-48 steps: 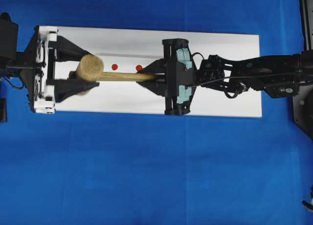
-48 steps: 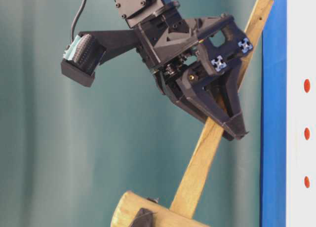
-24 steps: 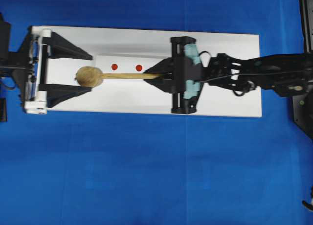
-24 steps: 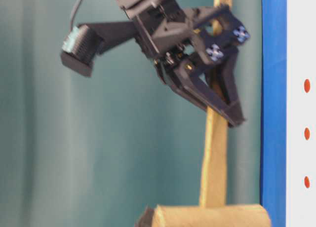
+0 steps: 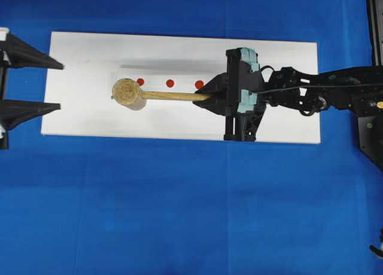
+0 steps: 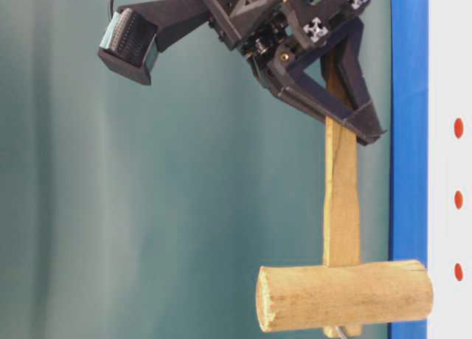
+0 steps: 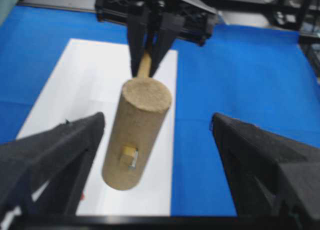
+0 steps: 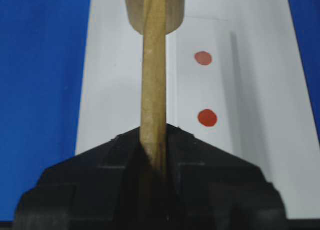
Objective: Hit the mark with a hammer.
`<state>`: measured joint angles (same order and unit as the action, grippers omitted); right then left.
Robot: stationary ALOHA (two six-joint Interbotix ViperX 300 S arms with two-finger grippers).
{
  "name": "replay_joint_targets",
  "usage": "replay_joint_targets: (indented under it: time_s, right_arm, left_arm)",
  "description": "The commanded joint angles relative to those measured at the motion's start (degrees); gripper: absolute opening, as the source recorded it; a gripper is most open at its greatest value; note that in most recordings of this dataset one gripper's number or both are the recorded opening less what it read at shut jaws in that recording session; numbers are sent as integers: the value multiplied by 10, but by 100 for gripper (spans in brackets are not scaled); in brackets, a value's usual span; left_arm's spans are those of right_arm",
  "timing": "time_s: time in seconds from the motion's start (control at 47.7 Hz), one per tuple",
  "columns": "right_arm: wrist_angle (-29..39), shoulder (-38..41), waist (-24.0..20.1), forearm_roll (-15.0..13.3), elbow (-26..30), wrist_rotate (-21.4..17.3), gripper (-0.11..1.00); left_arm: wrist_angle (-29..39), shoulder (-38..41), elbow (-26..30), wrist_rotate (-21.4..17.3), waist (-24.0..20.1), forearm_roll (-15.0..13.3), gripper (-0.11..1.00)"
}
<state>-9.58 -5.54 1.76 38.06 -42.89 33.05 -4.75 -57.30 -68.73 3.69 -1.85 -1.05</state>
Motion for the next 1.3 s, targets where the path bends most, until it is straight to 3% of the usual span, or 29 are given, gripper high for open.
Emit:
replay_joint_targets:
  time_s: [0.0,0.545,1.278]
  right_arm:
    - [-5,-16,-1,4,12,-1,1]
    - [-16,-13,52,4,19,3,1]
    - [-12,43,52,10,28,0,1]
  left_arm:
    - [4,-6,3,1,-1,1,84]
    - [4,4,-1,-7,-1,2,83]
    - [4,3,-2,-8,-2,2,83]
